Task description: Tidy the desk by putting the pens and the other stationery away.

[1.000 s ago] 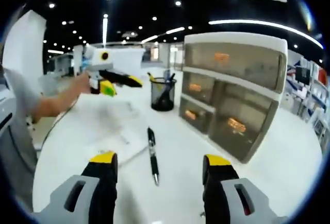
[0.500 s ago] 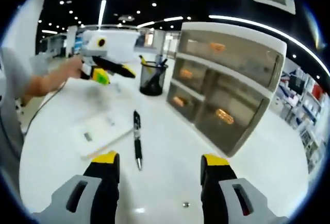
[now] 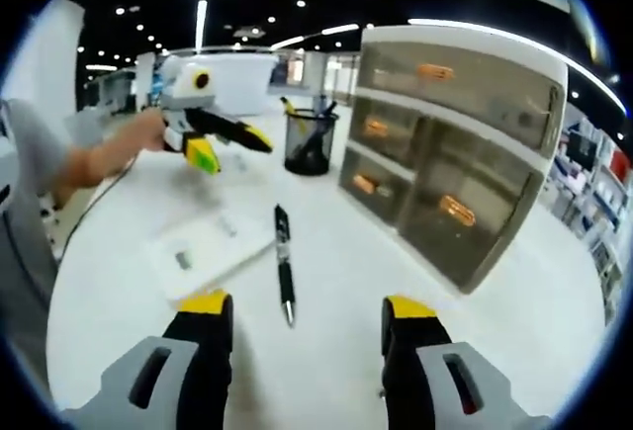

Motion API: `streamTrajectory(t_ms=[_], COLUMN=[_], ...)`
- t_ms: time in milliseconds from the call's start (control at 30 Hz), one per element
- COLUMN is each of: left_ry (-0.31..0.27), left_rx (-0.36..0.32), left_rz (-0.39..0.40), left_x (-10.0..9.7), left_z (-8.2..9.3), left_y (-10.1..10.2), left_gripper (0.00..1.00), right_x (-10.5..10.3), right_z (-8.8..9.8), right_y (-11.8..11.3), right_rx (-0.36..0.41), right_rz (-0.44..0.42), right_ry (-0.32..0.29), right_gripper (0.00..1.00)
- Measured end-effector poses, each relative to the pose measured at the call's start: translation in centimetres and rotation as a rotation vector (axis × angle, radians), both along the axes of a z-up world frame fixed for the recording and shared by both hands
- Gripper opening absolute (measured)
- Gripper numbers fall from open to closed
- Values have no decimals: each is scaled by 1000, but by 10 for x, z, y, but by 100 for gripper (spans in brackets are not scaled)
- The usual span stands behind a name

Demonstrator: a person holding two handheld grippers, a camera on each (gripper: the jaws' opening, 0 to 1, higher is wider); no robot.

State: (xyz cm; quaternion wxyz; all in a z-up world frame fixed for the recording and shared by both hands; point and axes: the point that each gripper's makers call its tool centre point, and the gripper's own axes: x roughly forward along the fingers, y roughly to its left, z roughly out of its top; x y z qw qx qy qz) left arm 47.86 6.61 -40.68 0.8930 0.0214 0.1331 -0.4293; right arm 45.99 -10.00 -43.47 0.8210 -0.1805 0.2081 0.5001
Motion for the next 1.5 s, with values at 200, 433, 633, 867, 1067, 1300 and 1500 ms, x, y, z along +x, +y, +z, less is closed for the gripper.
streamTrajectory(t_ms=[200,433,633,867,1067,1300,1500], left_ry=[7,8,12,-5,18,23,40], left_rx=[-18,-20,-13,14,12,-19,7], left_rz=[-11,-11,-10,15,39,23,-25], left_x=[-2,-2,-2,2,10,6,-3], left_z=[-1,1,-1,-2,-9,-2,-9], left_y=[-3,-3,-3,0,8,3,-9], left_gripper=[55,54,54,54,53,53,53], right_x=[2,-1,-4,1,3,1,3], right_z=[-6,-20,-22,-19,-19,-22,-28], right_y=[-1,7,8,8,13,29,47], right_rx=[-20,-45,-55,-32,-34,-127,-244], right_rz=[-12,12,23,19,35,98,171], right_ry=[2,22,27,46,72,117,173], right_gripper=[56,53,53,52,49,48,41])
